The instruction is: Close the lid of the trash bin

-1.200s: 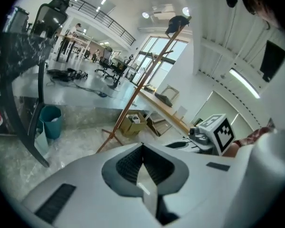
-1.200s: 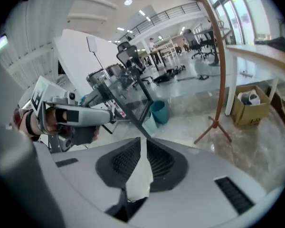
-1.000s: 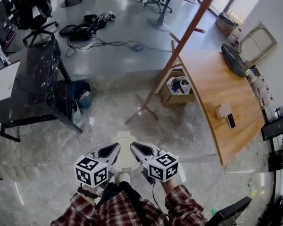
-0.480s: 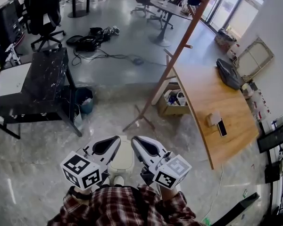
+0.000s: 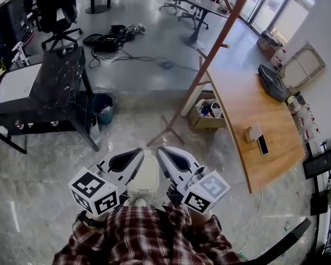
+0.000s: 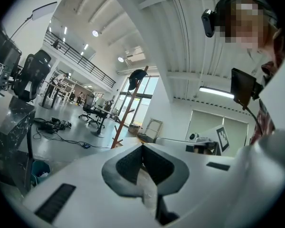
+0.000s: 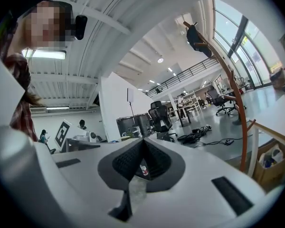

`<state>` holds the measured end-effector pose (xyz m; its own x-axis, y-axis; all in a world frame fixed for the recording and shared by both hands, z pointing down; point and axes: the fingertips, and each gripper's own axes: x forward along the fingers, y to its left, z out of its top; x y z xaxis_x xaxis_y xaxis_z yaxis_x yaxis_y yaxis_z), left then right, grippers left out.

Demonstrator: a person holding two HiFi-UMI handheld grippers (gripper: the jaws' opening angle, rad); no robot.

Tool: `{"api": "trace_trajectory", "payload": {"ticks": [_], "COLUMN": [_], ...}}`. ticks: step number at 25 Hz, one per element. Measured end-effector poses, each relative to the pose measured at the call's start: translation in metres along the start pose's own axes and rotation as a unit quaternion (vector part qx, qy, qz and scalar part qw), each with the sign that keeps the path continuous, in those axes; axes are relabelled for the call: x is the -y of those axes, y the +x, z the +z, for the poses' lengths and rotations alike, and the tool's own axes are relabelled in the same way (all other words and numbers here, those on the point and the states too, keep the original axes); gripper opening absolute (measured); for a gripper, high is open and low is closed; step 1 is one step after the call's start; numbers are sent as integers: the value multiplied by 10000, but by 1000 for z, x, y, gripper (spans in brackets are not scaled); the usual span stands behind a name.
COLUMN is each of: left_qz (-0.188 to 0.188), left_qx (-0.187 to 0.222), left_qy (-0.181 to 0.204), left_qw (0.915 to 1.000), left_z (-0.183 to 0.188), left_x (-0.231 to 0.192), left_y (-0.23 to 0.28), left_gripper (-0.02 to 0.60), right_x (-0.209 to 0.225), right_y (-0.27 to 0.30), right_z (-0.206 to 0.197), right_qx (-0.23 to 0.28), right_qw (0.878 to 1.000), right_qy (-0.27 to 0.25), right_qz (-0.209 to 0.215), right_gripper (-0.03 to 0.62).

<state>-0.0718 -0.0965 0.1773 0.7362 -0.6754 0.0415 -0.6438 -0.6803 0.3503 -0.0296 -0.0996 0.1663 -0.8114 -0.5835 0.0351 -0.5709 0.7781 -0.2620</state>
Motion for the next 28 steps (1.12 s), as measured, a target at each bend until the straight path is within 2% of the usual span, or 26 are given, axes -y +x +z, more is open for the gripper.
{"api": "trace_trajectory", "payload": {"ticks": [21,28], "left_qz": [-153,-67], "left_qx": [-163,-67], "left_qy": [-71,-171], "left_qw": [9997,9998], "left_z": [-3,2], "left_x": [-3,-14], "left_y": [2,-1], "left_gripper": [11,11], "right_x": [-1,4], "right_y": [6,18], "right_z": [-3,-3], "right_qx": [-48,-134], "right_qw": [9999,9999], "right_qy": [56,21], "right_qz": [-121,-63], "right_gripper": [14,12]}}
